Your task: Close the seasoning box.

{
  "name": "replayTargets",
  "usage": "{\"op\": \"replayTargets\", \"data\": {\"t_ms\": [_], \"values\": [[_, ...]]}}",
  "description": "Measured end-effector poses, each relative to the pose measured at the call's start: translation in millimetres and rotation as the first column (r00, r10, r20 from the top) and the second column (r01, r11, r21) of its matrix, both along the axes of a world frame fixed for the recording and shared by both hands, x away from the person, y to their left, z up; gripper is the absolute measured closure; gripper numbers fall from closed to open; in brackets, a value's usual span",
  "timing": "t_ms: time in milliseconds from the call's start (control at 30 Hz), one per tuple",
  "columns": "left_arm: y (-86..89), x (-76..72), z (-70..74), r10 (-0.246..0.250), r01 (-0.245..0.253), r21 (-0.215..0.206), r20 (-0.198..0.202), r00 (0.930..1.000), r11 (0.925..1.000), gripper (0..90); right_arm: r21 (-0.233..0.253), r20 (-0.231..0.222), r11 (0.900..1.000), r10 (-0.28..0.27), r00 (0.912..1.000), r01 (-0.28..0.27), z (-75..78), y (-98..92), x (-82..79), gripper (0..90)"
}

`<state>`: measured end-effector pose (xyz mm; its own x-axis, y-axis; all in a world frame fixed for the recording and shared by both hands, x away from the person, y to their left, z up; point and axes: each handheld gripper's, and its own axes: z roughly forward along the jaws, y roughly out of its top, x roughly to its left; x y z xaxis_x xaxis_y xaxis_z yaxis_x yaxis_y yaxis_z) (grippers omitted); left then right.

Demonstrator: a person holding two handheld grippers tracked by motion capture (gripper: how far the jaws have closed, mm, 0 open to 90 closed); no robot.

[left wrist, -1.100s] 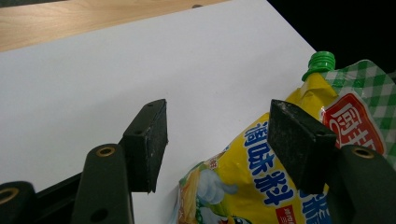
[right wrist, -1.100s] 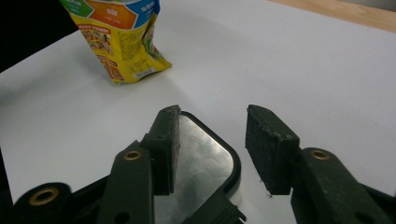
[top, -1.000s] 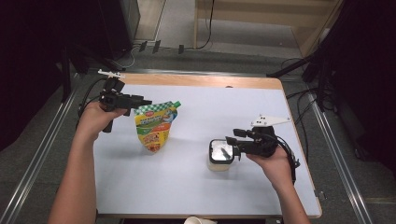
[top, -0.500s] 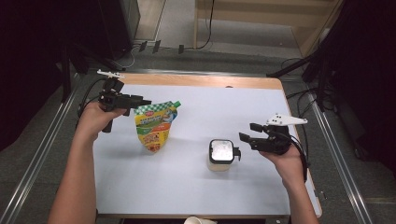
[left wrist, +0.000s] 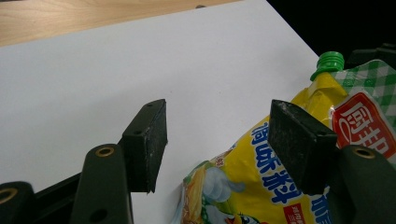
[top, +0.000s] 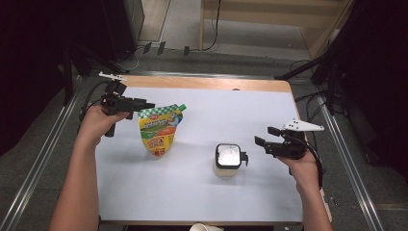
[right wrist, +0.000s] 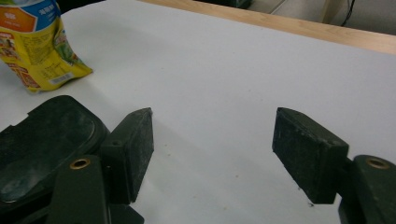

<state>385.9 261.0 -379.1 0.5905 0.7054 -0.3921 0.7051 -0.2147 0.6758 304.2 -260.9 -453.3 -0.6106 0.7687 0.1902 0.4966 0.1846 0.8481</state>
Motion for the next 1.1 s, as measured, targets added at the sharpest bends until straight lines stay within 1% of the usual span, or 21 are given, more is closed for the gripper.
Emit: {"op": "replayTargets", "data": {"t_ms": [100, 233, 367, 433, 467, 567, 633, 767, 933, 1033, 1100], "values": [[0.2, 0.3, -0.6, 0.0, 0.0, 0.002, -0.003, 1.0, 1.0, 38.5, 0.003, 0.002, 1.0, -0.021, 0.9998, 0.021, -5.3, -5.5, 1.4, 29.7], [-0.1, 0.8, -2.1, 0.0, 0.0, 0.002, -0.004, 1.0, 1.0, 38.4, -0.01, -0.008, 0.999, -0.049, 0.9988, 0.048, -11.1, -11.5, 3.2, 29.3], [0.8, 1.6, -4.0, 0.002, -0.002, -0.006, -0.012, 0.9999, 1.0, 38.3, -0.018, -0.014, 0.997, -0.071, 0.9974, 0.071, -16.6, -15.7, 4.7, 28.6], [1.5, 1.9, -4.4, 0.001, -0.001, -0.015, -0.016, 0.9999, 0.9999, 38.3, -0.033, -0.011, 0.996, -0.083, 0.9965, 0.082, -19.6, -17.4, 5.5, 27.9], [1.6, 1.8, -4.3, 0.003, -0.003, -0.012, -0.013, 0.9999, 0.9999, 38.2, -0.037, -0.018, 0.995, -0.091, 0.9957, 0.09, -21.2, -18.5, 6.2, 27.9], [2.5, 2.1, -4.4, 0.003, -0.003, -0.015, -0.012, 0.9999, 0.9999, 38.2, -0.029, -0.034, 0.994, -0.106, 0.9938, 0.105, -24.3, -20.3, 7.6, 27.9], [3.2, 2.6, -5.5, 0.005, -0.005, -0.017, -0.014, 0.9999, 0.9998, 38.2, -0.037, -0.038, 0.993, -0.113, 0.9929, 0.112, -25.4, -19.8, 8.0, 27.9], [3.9, 3.5, -7.6, 0.009, -0.01, -0.02, -0.02, 0.9998, 0.9998, 38.1, -0.038, -0.045, 0.995, -0.089, 0.995, 0.087, -26.6, -16.8, 8.6, 24.3], [3.9, 3.8, -8.6, 0.008, -0.008, -0.021, -0.024, 0.9997, 0.9997, 37.9, -0.053, -0.047, 0.995, -0.082, 0.9955, 0.079, -27.8, -12.7, 8.7, 24.3], [3.8, 4.2, -9.6, 0.0, -0.001, -0.027, -0.037, 0.9993, 0.9996, 37.3, -0.06, -0.05, 0.995, -0.077, 0.9957, 0.074, -28.7, -11.1, 9.1, 24.4], [3.7, 4.3, -10.2, 0.004, -0.005, -0.029, -0.041, 0.9992, 0.9996, 37.1, -0.064, -0.051, 0.995, -0.075, 0.9959, 0.072, -29.4, -10.0, 9.2, 24.4]]}}
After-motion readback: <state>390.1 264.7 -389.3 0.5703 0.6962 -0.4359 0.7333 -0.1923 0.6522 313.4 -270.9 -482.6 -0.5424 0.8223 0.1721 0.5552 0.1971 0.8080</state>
